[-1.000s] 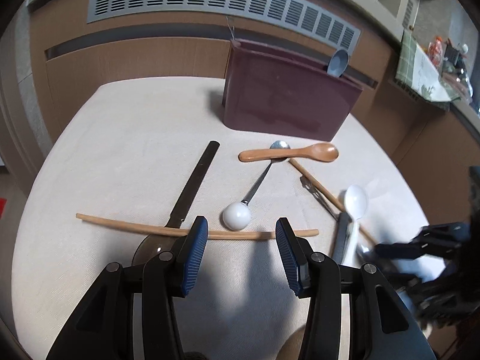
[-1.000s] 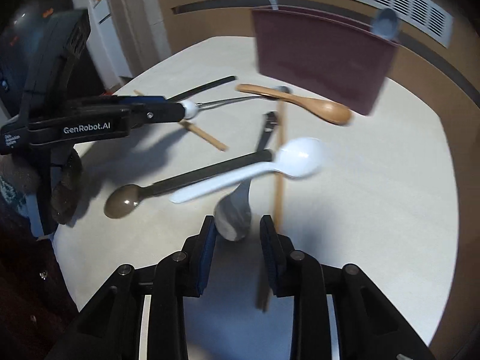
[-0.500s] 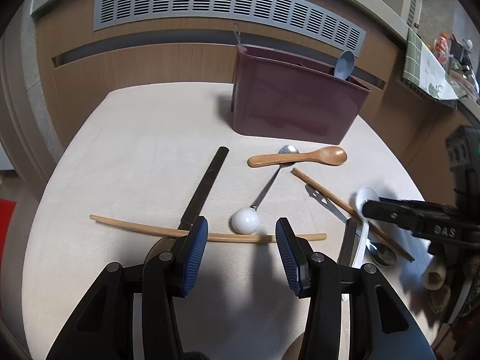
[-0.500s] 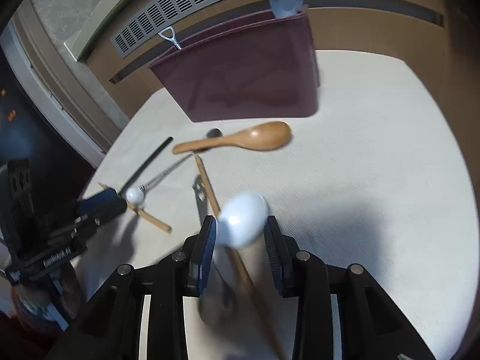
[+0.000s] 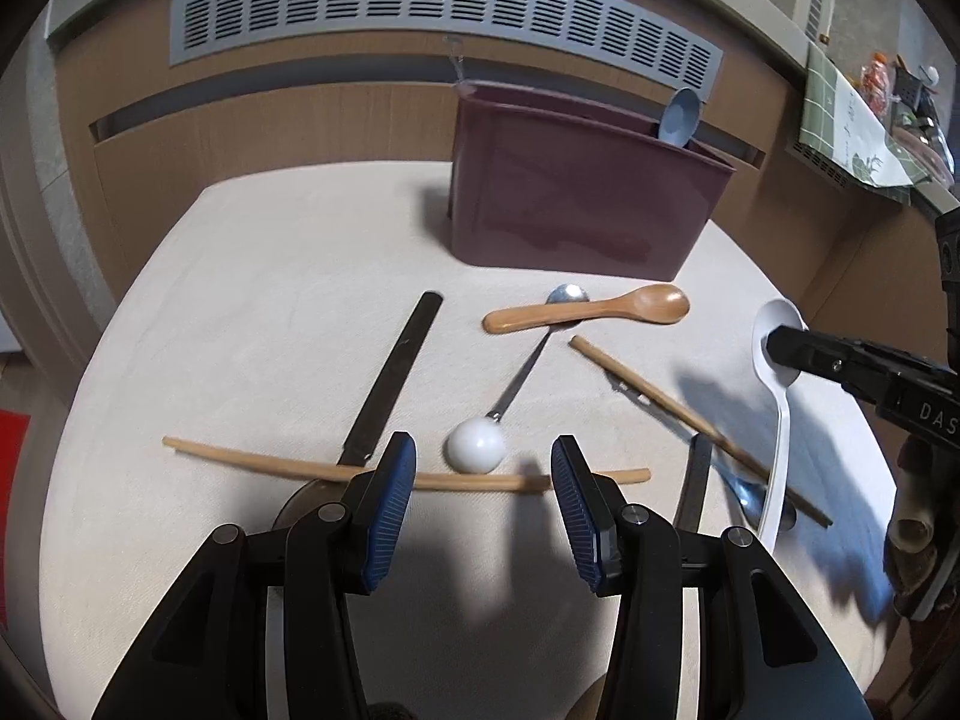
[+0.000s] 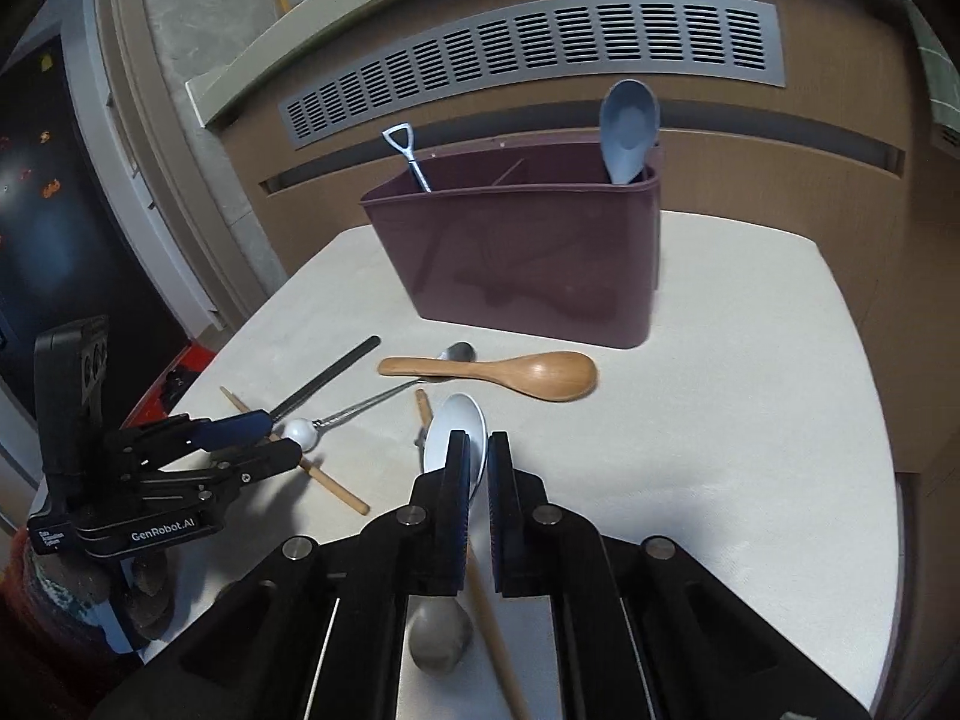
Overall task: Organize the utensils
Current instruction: 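Grasp the white plastic spoon with the right tool while the left tool grasps the white ball handle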
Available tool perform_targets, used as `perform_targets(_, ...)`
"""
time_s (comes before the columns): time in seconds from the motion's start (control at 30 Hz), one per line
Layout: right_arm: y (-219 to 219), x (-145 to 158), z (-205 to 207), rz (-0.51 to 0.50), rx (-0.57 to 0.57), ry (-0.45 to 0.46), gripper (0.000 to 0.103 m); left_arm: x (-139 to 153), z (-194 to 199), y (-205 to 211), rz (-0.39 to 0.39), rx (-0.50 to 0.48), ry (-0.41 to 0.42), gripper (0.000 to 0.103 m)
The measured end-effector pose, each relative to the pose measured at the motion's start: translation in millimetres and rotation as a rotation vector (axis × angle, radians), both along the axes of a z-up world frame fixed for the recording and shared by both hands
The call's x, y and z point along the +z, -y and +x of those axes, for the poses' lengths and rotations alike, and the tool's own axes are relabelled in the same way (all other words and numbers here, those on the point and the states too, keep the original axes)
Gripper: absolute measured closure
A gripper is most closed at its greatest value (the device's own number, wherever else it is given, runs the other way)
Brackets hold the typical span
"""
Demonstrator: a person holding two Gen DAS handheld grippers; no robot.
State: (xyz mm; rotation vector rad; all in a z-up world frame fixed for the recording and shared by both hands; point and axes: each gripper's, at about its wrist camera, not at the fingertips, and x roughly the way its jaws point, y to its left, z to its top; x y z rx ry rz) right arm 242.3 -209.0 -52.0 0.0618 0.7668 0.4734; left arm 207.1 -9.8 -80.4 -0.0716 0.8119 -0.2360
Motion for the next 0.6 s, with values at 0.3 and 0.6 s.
perform_targets(0.3, 13, -13, 0, 0.036, -0.027, -0.028, 0.095, 0, 8, 10, 0.109, 0.012, 0.034, 0.067)
perform_targets(0.6, 20, -17, -1, 0.054, -0.047, -0.04, 0.094, -9, 17, 13, 0.132, 0.014, -0.012, 0.072)
